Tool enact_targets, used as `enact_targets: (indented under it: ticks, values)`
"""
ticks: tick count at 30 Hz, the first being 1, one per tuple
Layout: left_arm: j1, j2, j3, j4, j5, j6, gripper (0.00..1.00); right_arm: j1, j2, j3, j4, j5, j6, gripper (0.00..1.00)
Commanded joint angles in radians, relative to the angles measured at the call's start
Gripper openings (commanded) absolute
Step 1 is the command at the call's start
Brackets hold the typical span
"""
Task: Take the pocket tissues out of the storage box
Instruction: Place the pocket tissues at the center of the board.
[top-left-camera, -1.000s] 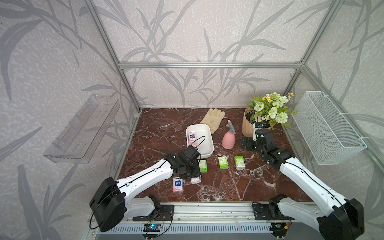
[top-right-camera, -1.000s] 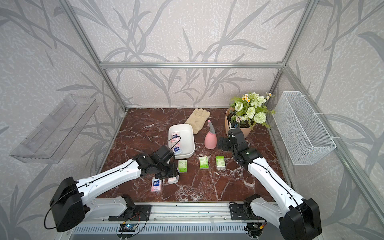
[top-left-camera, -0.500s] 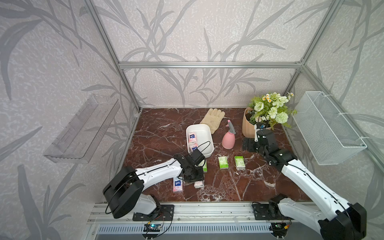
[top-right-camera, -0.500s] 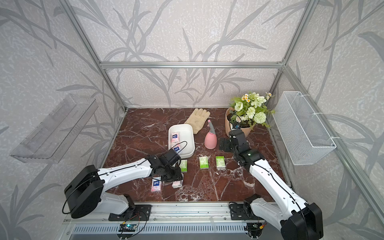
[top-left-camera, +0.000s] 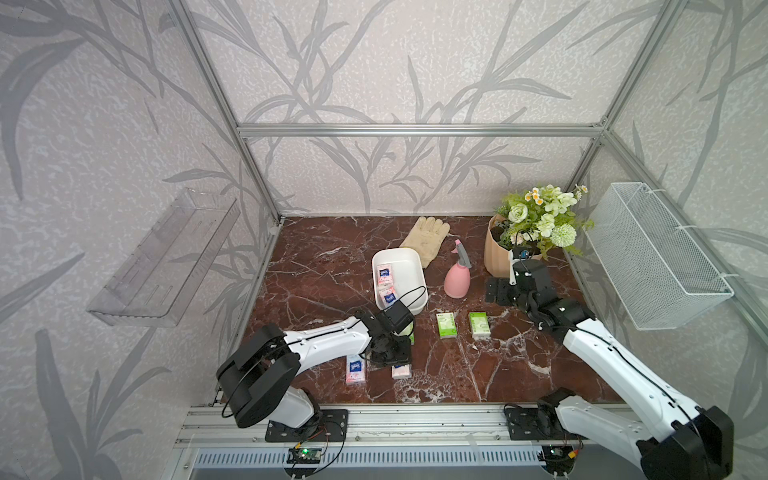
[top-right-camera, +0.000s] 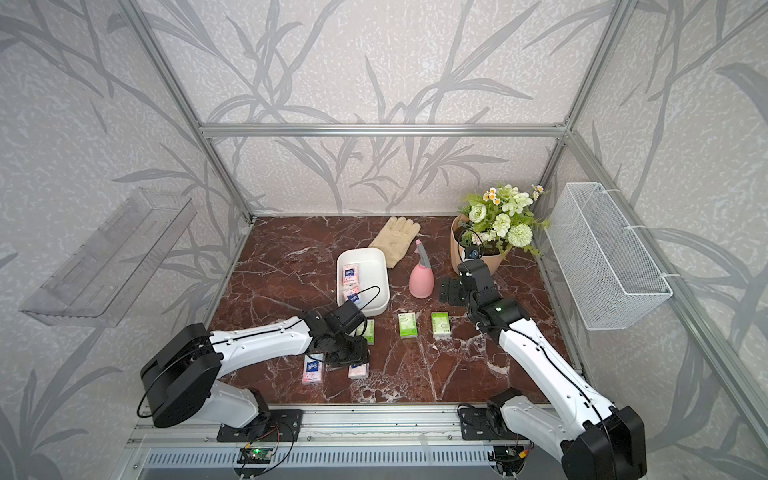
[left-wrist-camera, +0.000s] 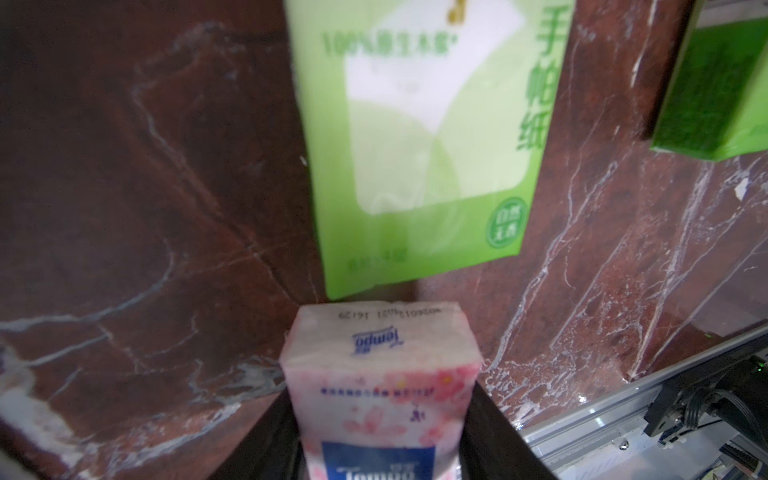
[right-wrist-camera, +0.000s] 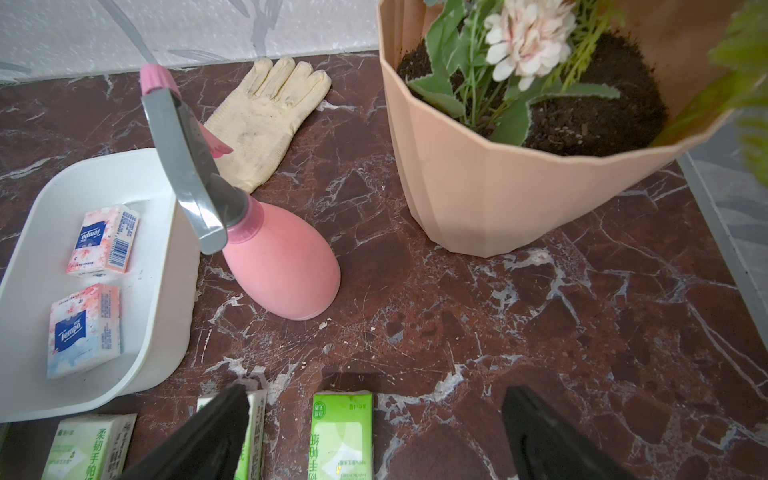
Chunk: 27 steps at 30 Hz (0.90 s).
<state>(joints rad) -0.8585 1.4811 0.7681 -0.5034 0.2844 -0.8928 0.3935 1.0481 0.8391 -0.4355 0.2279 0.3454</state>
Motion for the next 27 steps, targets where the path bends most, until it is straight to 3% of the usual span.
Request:
enact_targets:
  ticks: [1, 11, 16, 20, 24, 27]
  values:
    - [-0.004, -0.013, 0.008, -0.022, -0.022, 0.011, 0.62, -0.004, -0.021, 0.046, -0.021, 0.019, -0.011, 0.99]
    - [-0.002, -0.104, 0.080, -0.108, -0.087, 0.060, 0.74, -0.004, -0.032, 0.110, -0.095, -0.037, -0.010, 0.99]
    - [0.002, -0.190, 0.115, -0.132, -0.204, 0.128, 0.81, -0.005, -0.042, 0.132, -0.143, -0.059, 0.013, 0.99]
    - [0.025, -0.262, 0.118, -0.099, -0.343, 0.225, 0.91, -0.004, -0.042, 0.162, -0.198, -0.069, 0.019, 0.99]
    - [0.081, -0.310, 0.148, -0.051, -0.435, 0.322, 1.00, -0.004, -0.067, 0.160, -0.218, -0.092, 0.045, 0.99]
    - [0.139, -0.324, 0.172, -0.016, -0.458, 0.388, 1.00, -0.004, -0.082, 0.159, -0.242, -0.117, 0.070, 0.99]
